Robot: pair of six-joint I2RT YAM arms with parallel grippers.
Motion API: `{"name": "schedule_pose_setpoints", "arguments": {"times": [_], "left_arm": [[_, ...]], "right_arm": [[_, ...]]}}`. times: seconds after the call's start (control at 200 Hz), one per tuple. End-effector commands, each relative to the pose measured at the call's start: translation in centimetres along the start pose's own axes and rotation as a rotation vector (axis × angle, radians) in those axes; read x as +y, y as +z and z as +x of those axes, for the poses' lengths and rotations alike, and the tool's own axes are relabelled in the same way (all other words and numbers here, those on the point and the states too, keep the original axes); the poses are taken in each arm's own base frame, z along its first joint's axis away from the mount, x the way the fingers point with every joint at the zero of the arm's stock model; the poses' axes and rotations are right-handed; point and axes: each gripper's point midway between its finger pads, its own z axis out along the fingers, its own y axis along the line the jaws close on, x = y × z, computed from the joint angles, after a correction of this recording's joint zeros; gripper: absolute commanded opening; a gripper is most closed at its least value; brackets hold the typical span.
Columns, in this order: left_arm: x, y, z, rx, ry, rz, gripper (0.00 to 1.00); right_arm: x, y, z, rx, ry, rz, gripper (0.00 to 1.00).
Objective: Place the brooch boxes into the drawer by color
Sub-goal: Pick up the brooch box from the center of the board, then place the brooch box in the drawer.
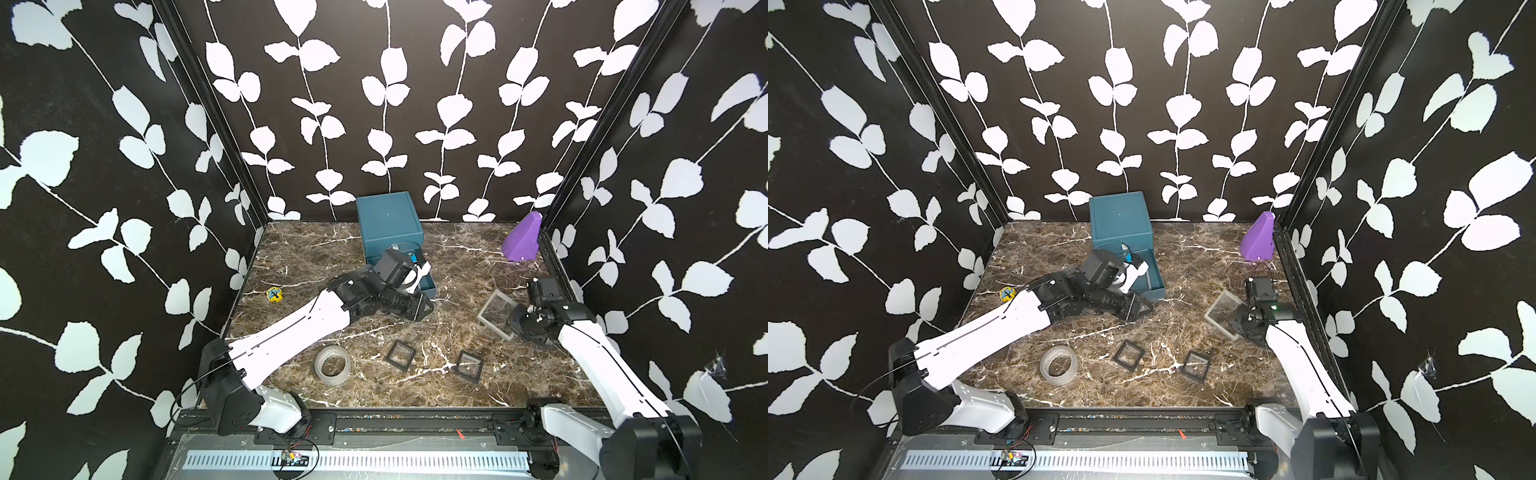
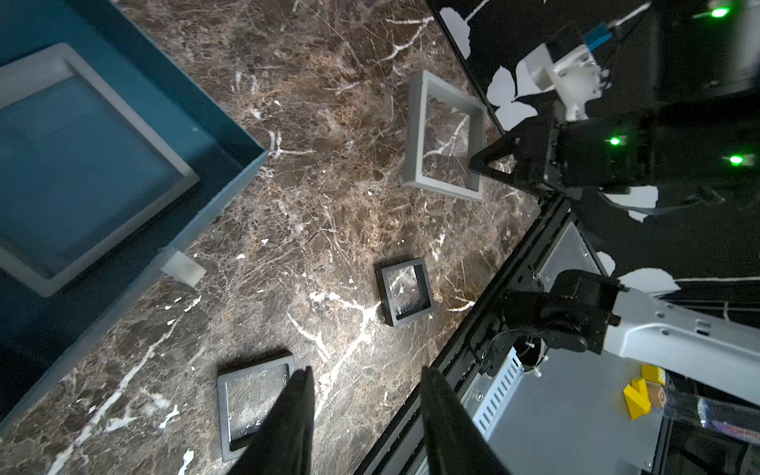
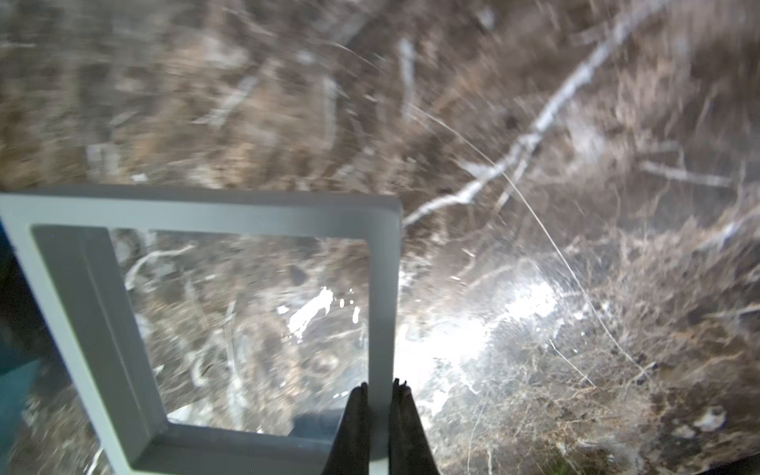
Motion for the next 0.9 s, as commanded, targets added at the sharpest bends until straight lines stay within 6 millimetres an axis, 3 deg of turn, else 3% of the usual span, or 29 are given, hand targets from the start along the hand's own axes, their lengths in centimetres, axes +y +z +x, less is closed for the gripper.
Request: {"name": "schedule_pose_setpoints", "arguments": {"times": [0.0, 0.265, 0.585, 0.895], "left_arm": [[1.6, -2.1, -1.4, -0.085, -0.073, -0.036, 0.41], [5.7, -5.8, -2.9, -0.194, -0.198, -0.144, 0.41], [10.8, -9.3, -2.5, -0.306, -0.398, -0.227, 0.43], [14.0, -11.7, -2.2, -0.395, -0.521, -0.259, 0.44]], "right_arm": [[1.9, -2.1, -0.4, 0.008, -0.122, 0.005, 0.00], [11.9, -5.9, -1.5, -0.020, -0.376, -0.104, 0.00], [21.4, -7.3, -0.4, -0.036, -0.604, -0.176, 0.00], [27.6, -4.6, 1.9, 0.011, -0.725, -0.185, 0.00]]}}
